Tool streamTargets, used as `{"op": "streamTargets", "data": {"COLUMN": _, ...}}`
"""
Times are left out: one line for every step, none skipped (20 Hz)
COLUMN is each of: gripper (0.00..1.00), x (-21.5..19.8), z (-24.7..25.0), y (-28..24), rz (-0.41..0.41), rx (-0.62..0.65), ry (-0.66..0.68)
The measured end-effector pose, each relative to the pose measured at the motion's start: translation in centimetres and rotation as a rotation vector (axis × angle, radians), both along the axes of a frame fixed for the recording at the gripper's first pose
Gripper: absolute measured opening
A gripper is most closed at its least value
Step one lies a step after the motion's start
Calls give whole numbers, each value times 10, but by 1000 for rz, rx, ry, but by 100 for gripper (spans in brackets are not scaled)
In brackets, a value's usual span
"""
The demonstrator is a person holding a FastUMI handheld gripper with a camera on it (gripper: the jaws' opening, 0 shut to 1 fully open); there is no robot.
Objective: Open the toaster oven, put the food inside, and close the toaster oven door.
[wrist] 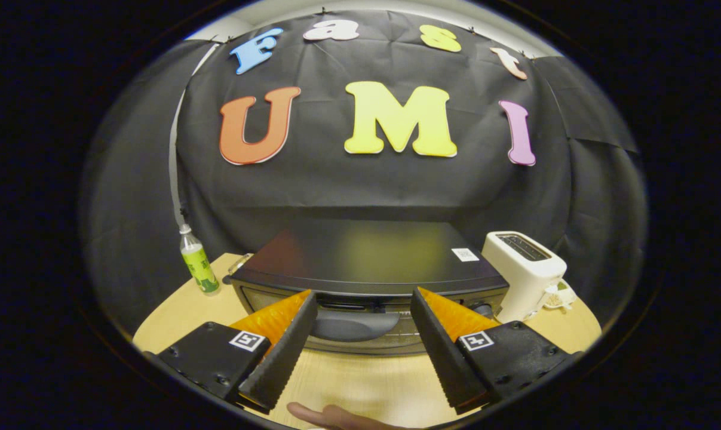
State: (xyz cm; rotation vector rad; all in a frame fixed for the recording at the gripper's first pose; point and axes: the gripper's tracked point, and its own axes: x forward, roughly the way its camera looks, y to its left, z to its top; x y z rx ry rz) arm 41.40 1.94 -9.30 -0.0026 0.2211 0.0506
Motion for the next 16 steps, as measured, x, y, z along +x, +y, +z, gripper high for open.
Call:
{"op": "streamTargets", "data": {"gripper": 100, "x": 6, "z": -4, "y": 4, "rz": 6, "rx": 13, "ry": 18}}
{"op": "streamTargets", "data": {"gripper": 100, "x": 11, "z": -8, "y": 6, "rz": 8, "rx": 19, "ry": 38}}
{"op": "streamTargets", "data": {"gripper": 100, "x": 14, "z": -10, "y": 7, "rz": 2, "rx": 25, "ry": 52}}
{"op": "streamTargets", "data": {"gripper": 100, "x": 9, "z": 0, "y": 8, "rz": -11, "rx": 12, "ry": 33}}
{"op": "streamTargets", "data": {"gripper": 100, "x": 15, "z": -8, "y": 9, "rz": -23, "rx": -11, "ry": 34}}
{"op": "streamTargets", "data": {"gripper": 100, "x": 15, "z": -9, "y": 11, "rz": -36, "rx": -35, "ry": 41}}
{"op": "streamTargets", "data": {"gripper": 100, "x": 16, "z": -11, "y": 12, "rz": -38, "rx": -42, "ry": 47}}
{"op": "streamTargets", "data": {"gripper": 100, "x": 17, "z": -12, "y": 12, "rz": -46, "rx": -27, "ry": 49}}
{"op": "streamTargets", "data": {"gripper": 100, "x": 16, "z": -12, "y": 11, "rz": -48, "rx": -11, "ry": 47}}
{"op": "streamTargets", "data": {"gripper": 100, "x": 18, "z": -13, "y": 10, "rz": -45, "rx": 1, "ry": 40}}
{"op": "streamTargets", "data": {"gripper": 100, "x": 14, "z": -12, "y": 11, "rz": -39, "rx": 5, "ry": 35}}
{"op": "streamTargets", "data": {"gripper": 100, "x": 12, "z": -12, "y": 11, "rz": -32, "rx": 8, "ry": 32}}
{"op": "streamTargets", "data": {"gripper": 100, "x": 10, "z": -14, "y": 11, "rz": -27, "rx": 4, "ry": 34}}
{"op": "streamTargets", "data": {"gripper": 100, "x": 8, "z": -15, "y": 11, "rz": -25, "rx": -5, "ry": 40}}
{"op": "streamTargets", "data": {"gripper": 100, "x": 0, "z": -18, "y": 11, "rz": -26, "rx": -7, "ry": 49}}
{"op": "streamTargets", "data": {"gripper": 100, "x": -6, "z": -21, "y": 10, "rz": -27, "rx": -3, "ry": 58}}
